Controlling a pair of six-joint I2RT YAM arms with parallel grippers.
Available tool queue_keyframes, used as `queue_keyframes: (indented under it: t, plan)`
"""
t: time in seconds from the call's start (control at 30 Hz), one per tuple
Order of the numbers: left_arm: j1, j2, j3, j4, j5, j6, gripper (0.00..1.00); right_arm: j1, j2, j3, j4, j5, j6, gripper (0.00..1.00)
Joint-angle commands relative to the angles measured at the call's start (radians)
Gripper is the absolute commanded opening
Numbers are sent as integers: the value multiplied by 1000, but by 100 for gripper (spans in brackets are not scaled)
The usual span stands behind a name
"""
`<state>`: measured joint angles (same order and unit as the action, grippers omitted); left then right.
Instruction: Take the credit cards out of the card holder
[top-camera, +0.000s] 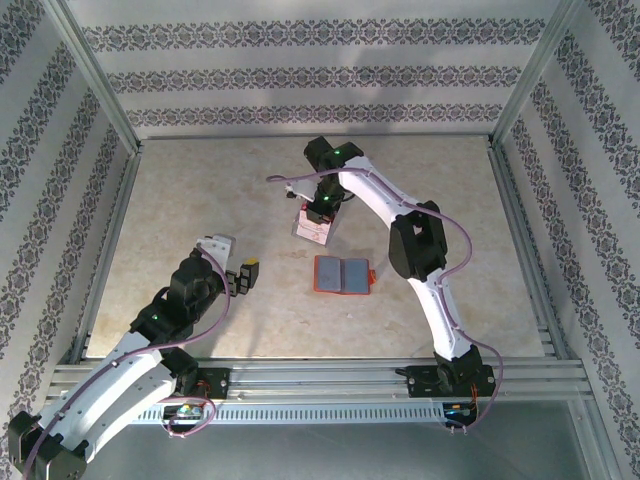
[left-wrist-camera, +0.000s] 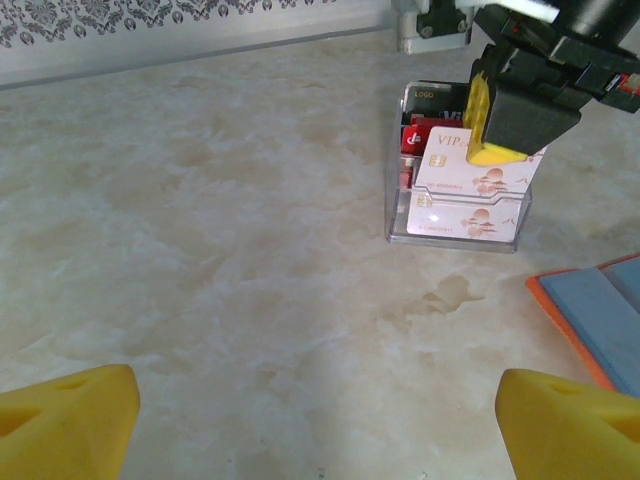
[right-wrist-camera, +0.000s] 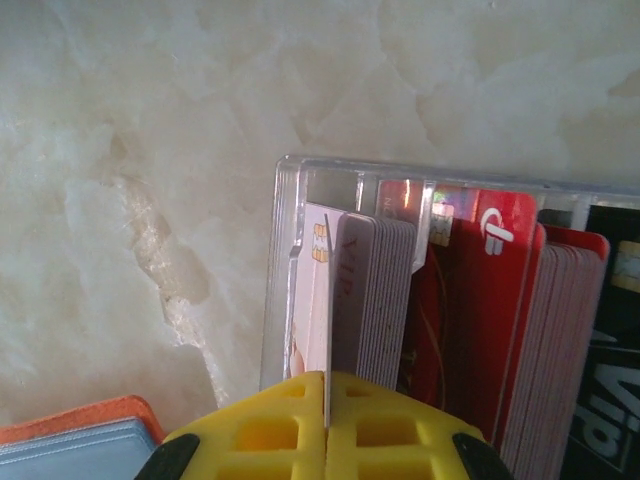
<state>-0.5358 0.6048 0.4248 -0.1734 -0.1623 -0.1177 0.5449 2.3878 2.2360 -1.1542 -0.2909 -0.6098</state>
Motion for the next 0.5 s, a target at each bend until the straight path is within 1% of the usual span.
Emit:
queue_keyframes:
  t: [0.0,0.23,0.47]
  plan:
    - [-3,-4,18,-33,-8,-19,92,-9,23,37,-12,27,-13,0]
    - [-4,-4,20,-40,-4,-17,92,-11,27,38,-12,26,-5,13]
    - [-3,-2,20,-37,-2,-19,93,-11,6,37,-12,28,-2,15]
